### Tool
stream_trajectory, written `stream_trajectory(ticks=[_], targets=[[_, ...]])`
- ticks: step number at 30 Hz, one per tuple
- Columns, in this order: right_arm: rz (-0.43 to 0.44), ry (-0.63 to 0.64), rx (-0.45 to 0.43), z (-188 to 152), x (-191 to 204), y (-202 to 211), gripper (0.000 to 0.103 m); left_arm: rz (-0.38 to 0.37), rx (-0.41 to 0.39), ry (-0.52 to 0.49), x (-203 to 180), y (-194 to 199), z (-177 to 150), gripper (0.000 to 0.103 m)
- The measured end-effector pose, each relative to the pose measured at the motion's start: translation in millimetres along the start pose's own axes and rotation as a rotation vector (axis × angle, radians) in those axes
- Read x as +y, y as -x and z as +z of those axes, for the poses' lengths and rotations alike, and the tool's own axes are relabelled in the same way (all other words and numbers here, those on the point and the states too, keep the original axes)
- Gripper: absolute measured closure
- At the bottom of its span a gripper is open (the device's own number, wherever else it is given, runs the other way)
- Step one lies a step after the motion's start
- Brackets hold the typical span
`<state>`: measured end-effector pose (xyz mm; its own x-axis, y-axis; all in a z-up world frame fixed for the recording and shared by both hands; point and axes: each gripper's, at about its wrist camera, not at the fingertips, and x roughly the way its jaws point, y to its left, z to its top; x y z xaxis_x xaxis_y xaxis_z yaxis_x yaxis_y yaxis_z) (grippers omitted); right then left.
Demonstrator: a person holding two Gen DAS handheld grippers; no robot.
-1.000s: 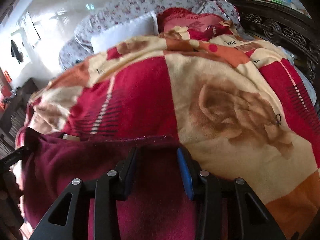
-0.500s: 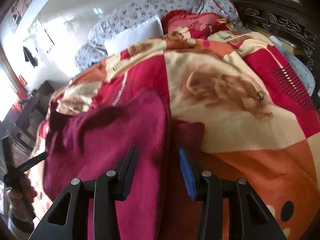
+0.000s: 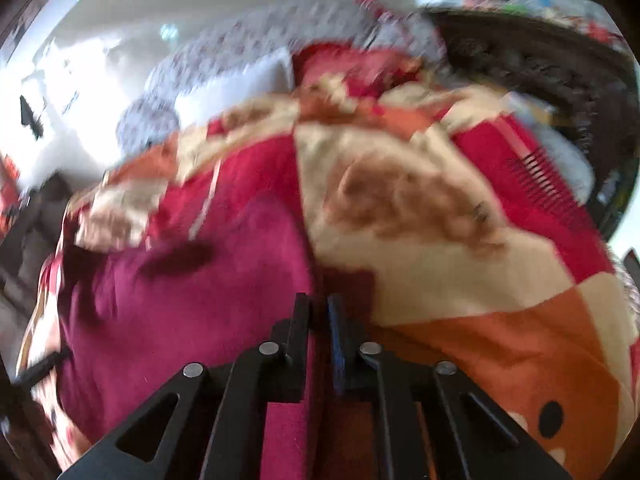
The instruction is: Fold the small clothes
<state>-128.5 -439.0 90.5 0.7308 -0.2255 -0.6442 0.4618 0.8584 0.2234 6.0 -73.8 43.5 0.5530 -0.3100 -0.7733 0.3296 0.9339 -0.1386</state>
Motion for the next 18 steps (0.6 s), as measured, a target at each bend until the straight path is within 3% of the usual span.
stream_trajectory(ticks=[6, 7, 13, 18], targets=[[0.332, 0.166, 0.109, 3.8, 111.5, -20.2, 0.091, 0.015, -0.035, 0.018, 7.5, 4.5, -9.4, 0.026], [0.356, 0.186, 0.119, 1.8, 127.9, -26.3, 0.091, 0.016, -0.044, 0.018, 7.6, 5.0, -10.8, 0.026], [0.400, 0.334, 0.134, -3.9, 234.8, -72.4, 0.091, -0.021, -0.076, 0.046, 15.6, 7.7, -18.4, 0.022], [0.342, 0.411, 0.152, -2.2, 290.4, -116.1, 0.091, -0.118, -0.044, 0.097, 30.1, -1.4, -19.8, 0.019]])
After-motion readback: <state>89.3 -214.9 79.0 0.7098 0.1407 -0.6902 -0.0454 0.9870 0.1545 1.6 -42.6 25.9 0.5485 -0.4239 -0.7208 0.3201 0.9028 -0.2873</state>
